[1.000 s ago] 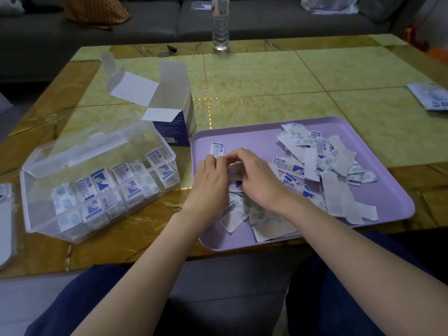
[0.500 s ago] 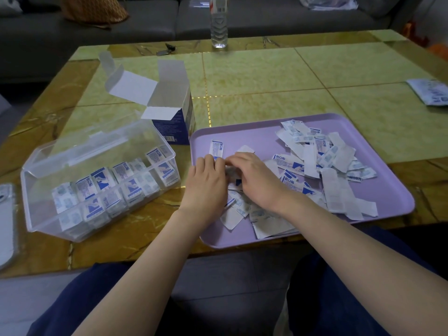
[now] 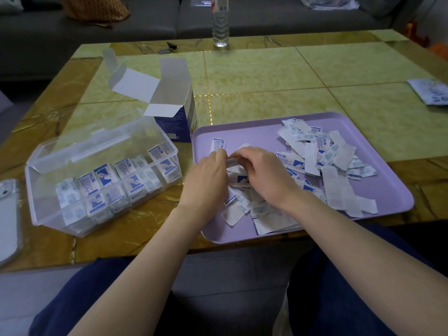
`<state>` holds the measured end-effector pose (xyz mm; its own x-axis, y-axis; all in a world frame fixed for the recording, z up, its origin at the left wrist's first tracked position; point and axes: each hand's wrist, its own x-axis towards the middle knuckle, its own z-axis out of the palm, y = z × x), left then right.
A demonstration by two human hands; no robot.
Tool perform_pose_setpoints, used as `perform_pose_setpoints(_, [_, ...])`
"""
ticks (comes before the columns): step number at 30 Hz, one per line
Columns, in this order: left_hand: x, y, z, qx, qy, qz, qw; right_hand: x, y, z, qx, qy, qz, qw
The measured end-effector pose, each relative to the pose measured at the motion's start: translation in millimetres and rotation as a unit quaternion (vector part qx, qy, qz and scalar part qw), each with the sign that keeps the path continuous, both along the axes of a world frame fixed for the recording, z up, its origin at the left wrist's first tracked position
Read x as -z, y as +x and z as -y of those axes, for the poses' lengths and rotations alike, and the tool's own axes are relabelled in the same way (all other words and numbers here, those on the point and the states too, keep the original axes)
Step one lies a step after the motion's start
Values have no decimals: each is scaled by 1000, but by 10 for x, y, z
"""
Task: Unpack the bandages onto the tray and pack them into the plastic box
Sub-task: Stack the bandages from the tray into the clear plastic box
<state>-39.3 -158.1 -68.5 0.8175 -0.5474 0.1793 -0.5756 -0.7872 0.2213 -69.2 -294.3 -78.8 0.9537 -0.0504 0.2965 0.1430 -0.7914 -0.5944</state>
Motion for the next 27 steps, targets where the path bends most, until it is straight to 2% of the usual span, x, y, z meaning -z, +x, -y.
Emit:
perform_pose_setpoints(6, [-100,-98,-91,18,-109,-80,991,-60,-140,-25,-42,9,11,999])
perform_pose_setpoints(11, [-142,-78,-238,9,-207,-118,971,-144,-173,-112,0,135,-2,991])
perform_pose_setpoints(14, [-196,-69,-333,-19,-295,-177,939,-207,-183,-140,35,240,-26,970])
perform_pose_setpoints(18, [-263,-77,-445,-21,-386,-268,882,-310,-204,-171,50,370,-77,924])
perform_pose_setpoints(21, [-325,-82,-541,-17,-439,-292,850,-405,-219,-243,41,426,-105,898])
perform_pose_setpoints(27, [-424,-164,-709,7,-427,-263,865,-550,-261,-441,10,457,-141,878])
